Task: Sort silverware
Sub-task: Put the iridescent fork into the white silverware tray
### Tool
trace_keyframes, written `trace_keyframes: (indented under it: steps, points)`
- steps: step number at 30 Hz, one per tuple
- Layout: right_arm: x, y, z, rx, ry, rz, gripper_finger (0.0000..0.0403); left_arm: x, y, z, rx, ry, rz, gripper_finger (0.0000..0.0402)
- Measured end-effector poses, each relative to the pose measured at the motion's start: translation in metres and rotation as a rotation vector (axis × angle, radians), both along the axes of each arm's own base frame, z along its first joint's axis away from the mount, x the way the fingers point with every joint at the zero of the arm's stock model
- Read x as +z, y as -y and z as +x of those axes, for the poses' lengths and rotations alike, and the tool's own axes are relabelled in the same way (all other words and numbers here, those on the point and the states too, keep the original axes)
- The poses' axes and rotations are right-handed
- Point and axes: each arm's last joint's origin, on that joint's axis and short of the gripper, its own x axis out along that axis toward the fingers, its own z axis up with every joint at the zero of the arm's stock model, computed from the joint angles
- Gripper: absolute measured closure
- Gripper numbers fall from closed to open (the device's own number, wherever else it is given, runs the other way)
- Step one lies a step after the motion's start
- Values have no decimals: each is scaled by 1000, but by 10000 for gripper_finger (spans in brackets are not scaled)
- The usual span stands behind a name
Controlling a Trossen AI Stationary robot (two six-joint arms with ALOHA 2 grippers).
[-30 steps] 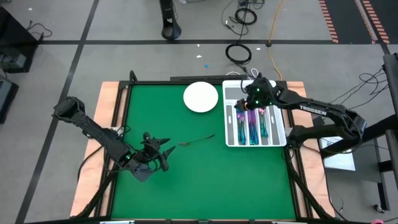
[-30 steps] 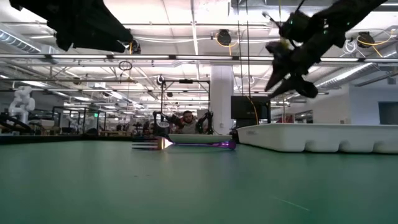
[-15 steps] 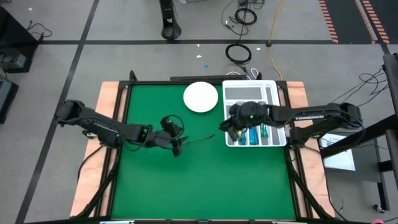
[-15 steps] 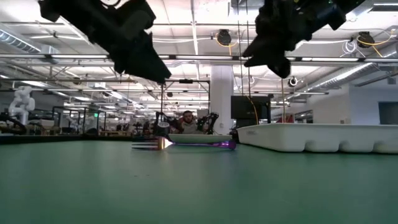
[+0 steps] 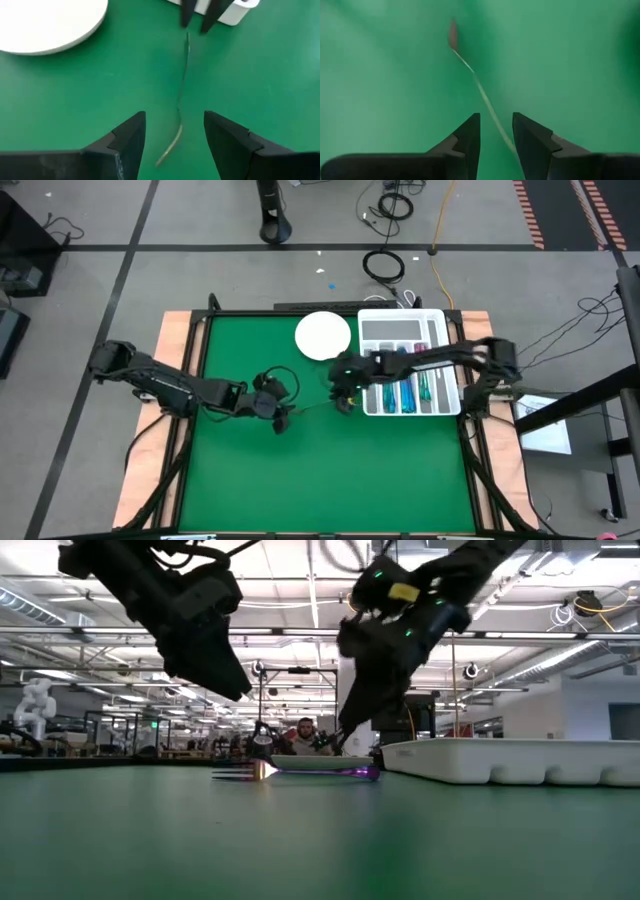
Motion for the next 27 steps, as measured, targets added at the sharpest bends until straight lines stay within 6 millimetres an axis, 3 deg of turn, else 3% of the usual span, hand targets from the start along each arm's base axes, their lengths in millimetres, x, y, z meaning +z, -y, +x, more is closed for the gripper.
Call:
trace_keyframes:
  steps: [4,9,20,23,27]
  points:
    - [-13,1,18,79,-136,-119,298,0,12,-2,-4,20,-18,198]
    - [-29,-4,31,180,-163,-213,291,0,29,-6,-19,36,37,198]
    - [-50,-6,36,216,-194,-220,270,0,34,-8,-5,42,102,198]
    - [-51,-7,35,207,-200,-235,289,0,34,-9,5,42,115,198]
    - [-51,-9,35,192,-200,-222,353,0,34,-9,-1,39,130,198]
